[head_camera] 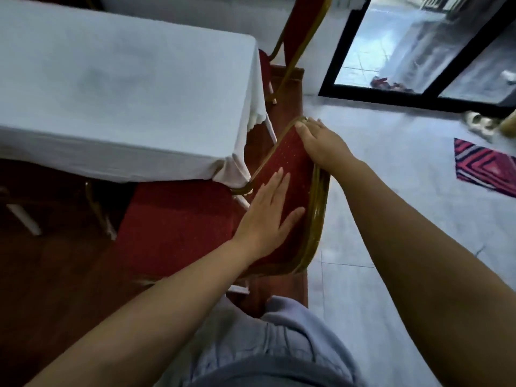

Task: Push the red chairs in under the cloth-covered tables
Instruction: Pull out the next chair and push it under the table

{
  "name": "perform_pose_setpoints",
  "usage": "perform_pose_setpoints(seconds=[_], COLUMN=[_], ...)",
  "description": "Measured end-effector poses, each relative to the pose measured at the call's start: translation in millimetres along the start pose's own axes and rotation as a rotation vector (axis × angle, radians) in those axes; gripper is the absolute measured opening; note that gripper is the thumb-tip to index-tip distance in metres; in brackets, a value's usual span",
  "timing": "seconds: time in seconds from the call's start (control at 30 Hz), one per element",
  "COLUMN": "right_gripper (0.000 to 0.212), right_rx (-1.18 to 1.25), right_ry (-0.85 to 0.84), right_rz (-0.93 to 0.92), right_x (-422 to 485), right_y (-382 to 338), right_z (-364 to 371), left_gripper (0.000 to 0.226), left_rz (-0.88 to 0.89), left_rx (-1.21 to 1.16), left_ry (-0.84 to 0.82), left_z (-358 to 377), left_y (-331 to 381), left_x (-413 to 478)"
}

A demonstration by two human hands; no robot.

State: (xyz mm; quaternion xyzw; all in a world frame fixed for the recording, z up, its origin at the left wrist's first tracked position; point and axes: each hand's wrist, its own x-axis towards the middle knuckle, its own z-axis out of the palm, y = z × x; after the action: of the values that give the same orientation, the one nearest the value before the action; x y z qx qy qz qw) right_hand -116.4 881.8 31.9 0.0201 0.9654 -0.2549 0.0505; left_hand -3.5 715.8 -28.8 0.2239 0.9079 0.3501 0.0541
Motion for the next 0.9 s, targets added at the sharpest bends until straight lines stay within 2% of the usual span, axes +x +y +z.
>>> perform_pose_setpoints(seconds=[0.1, 0.2, 0.3, 0.5, 0.67, 0.9], right_gripper=[0.054, 0.058, 0.068, 0.066, 0.067, 0.066], right_rx=[0.122, 0.123, 0.079, 0.022, -0.025, -0.057], right_ry=[-0.027, -0.060, -0.087, -0.098, -0.049, -0.054], right_rz=[-0.029, -0.048, -0.068, -0.150, -0.288, -0.576], right_x=[0, 1, 3, 0, -14, -42], right_y=[7, 11, 13, 13, 8, -14], right_z=[0, -1, -2, -2, 4, 23], left_gripper=[0.079, 0.090, 0.088, 0.084, 0.081, 0.076], left_rz=[0.035, -0.010, 0.008, 0.078, 0.083, 0.044], left_rx=[-0.047, -0.054, 0.042, 0.296, 0.462, 0.596], left_ry=[-0.001, 0.022, 0.063, 0.090, 0.081, 0.096], left_z=[20, 33, 35, 33, 27, 7], left_y=[34, 52, 52, 44, 37, 19], left_x=[-12, -14, -14, -18, -35, -86])
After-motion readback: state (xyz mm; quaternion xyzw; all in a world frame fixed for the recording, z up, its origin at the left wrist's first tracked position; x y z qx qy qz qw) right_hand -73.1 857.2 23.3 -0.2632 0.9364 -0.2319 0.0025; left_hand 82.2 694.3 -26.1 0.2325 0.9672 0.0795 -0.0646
